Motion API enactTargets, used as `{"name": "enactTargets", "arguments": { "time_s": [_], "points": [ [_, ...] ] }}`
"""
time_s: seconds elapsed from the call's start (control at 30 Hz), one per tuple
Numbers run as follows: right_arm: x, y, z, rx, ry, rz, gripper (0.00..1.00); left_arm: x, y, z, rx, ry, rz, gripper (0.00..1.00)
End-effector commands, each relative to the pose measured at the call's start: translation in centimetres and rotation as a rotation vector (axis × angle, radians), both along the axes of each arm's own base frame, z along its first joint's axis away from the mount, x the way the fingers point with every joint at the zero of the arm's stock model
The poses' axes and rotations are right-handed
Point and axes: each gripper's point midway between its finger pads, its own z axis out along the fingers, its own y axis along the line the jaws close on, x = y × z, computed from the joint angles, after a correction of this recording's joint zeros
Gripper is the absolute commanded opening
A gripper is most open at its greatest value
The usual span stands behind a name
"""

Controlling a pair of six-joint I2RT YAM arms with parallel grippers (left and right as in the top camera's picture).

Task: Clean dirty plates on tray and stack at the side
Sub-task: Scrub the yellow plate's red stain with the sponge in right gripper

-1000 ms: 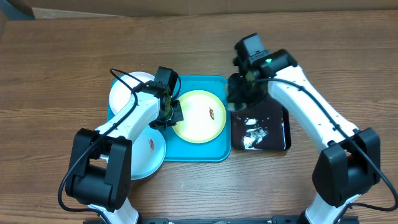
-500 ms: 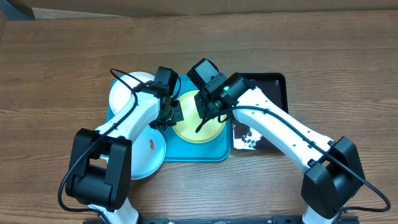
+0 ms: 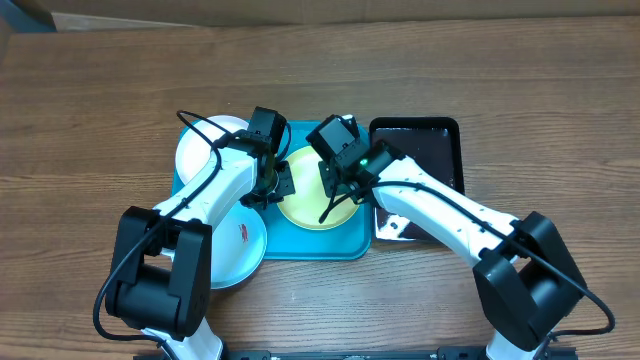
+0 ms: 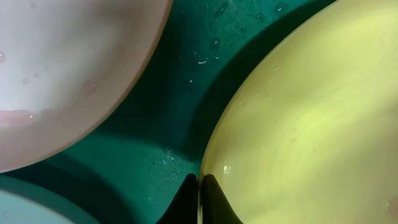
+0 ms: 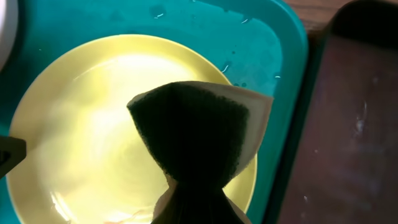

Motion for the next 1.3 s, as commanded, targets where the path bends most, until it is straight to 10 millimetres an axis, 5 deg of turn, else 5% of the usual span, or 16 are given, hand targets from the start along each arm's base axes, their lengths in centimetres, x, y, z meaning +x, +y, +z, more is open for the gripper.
{"name": "enactTargets", "arguments": {
  "time_s": [0.0, 0.63, 1.27],
  "points": [
    [0.3, -0.4, -1.2, -0.021, -0.002, -0.019, 0.04, -0.8, -0.1, -0.7, -0.01, 0.035, 0.011, 0.04],
    [-1.3, -1.4, -8.9, -0.02, 0.219, -0.158, 0.04, -0.9, -0.1, -0.7, -0.007, 0.042, 0.01, 0.04],
    [-1.4, 0.9, -9.1, 0.083, 0.249, -0.121, 0.04, -0.8, -0.3, -0.7, -0.008, 0.033, -0.017, 0.04]
  ]
}}
